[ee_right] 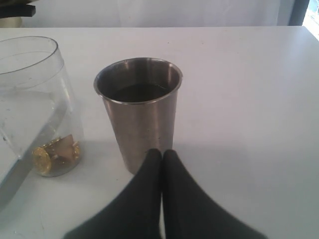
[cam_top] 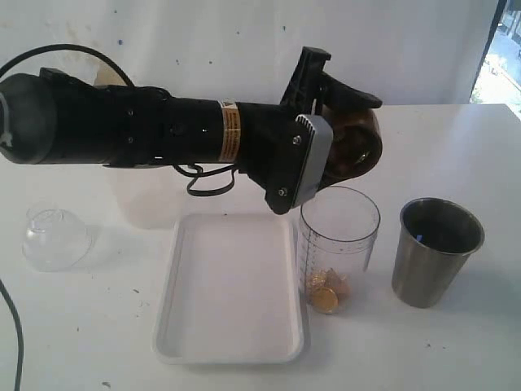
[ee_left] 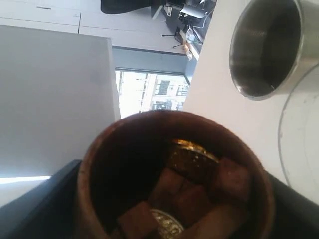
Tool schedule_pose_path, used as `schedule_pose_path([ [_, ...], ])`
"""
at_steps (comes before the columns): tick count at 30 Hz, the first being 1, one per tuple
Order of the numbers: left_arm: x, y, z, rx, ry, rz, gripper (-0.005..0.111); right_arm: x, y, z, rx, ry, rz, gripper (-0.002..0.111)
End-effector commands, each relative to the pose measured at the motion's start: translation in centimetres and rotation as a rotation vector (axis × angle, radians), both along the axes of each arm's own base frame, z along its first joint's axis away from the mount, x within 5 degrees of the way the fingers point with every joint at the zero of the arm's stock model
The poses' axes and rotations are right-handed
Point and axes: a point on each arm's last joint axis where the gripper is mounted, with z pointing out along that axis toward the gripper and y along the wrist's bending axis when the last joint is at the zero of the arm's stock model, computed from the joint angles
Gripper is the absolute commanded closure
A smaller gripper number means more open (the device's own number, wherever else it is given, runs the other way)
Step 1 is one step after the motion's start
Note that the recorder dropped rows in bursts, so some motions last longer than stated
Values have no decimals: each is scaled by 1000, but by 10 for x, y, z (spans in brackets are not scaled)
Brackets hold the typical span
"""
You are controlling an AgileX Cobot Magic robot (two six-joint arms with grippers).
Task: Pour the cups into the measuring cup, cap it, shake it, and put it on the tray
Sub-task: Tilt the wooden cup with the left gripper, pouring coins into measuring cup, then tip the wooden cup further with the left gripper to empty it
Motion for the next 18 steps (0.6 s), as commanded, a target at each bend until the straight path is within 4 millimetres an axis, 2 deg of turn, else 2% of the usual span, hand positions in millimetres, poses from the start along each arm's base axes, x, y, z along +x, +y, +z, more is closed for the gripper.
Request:
schedule_pose_path([
  [1,-2,-1,10,-24,-46,-15,107,0,0,0,0,-14,-3,108],
  [8,-1,0,8,26,-160,-24,107,0,0,0,0,-14,-3,108],
  [18,-1,-1,9,28,-187,-39,107,0,0,0,0,-14,-3,108],
])
